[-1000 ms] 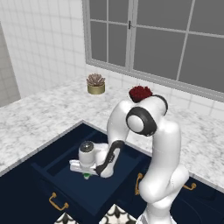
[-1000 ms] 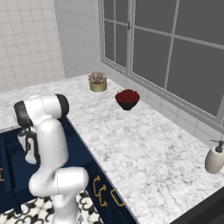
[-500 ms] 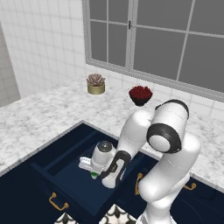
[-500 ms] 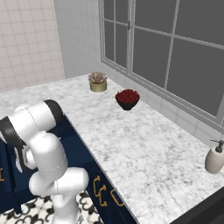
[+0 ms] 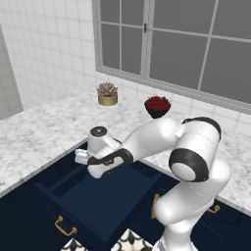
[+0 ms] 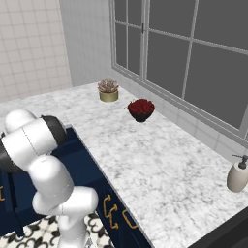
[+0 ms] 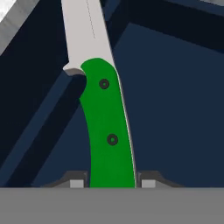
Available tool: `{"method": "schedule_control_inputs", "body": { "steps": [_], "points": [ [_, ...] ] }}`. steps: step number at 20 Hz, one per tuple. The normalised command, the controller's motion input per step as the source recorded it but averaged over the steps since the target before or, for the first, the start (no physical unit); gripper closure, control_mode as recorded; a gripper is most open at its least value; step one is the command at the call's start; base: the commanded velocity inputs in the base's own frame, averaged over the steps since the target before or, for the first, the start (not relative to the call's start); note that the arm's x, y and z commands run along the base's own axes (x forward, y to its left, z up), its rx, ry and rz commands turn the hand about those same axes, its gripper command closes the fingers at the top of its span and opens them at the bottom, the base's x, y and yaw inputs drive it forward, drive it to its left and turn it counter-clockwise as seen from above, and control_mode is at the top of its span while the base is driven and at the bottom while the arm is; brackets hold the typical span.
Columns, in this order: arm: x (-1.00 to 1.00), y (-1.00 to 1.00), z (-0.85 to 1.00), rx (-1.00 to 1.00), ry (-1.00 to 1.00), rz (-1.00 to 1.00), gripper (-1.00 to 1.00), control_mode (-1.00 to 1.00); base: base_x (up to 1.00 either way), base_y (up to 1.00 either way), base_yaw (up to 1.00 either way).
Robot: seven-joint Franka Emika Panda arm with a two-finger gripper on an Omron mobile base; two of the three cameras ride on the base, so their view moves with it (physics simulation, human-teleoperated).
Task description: Pick up the knife from the drawer and place it on the cutting board. Then place the meat from the plate to the cutting board.
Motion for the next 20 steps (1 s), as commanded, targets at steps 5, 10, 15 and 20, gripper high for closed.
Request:
{"method": "schedule_control_inputs", "body": {
  "steps": [5,10,15,20],
  "points": [
    [-0.01,0.04,1.00,-0.11,-0.03,-0.10,1.00,-1.00,0.00,0.00,0.00],
    [-0.02,-0.28,0.93,-0.02,-0.14,-0.05,1.00,-1.00,0.00,0.00,0.00],
    [-0.29,-0.86,0.12,0.00,-0.18,0.00,1.00,-1.00,0.00,0.00,0.00],
    [-0.38,-0.99,0.00,0.09,-0.03,0.00,1.00,-1.00,0.00,0.00,0.00]
  ]
}}
